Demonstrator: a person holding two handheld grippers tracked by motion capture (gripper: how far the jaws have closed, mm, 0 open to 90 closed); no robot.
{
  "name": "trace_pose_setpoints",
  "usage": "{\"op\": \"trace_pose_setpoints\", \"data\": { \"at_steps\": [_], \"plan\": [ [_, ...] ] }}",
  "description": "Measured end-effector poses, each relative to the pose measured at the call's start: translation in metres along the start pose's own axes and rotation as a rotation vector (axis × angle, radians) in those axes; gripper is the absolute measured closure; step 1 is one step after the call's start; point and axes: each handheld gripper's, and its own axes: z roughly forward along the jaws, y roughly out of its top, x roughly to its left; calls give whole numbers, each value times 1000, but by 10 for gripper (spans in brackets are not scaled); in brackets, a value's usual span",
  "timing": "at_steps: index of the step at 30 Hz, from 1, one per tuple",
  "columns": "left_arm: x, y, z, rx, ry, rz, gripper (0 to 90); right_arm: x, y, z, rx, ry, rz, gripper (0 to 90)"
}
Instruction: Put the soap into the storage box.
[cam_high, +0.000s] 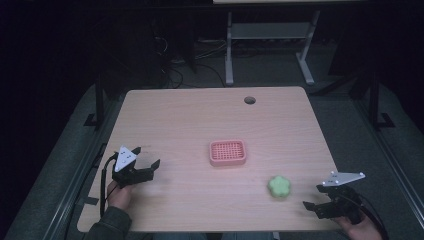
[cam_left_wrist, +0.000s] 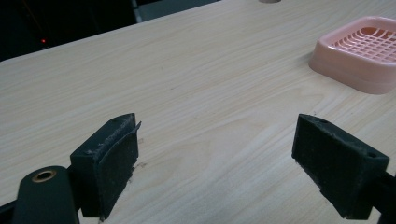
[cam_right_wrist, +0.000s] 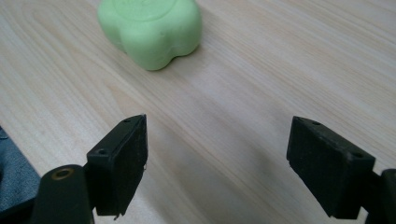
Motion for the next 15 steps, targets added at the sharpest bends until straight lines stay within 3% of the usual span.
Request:
{"op": "trace_pose_setpoints", "data": {
  "at_steps": [15],
  "plan": [
    [0, 1, -1, -5, 1, 10, 142, 11, 10, 5, 23, 9, -55, 198]
  ]
}}
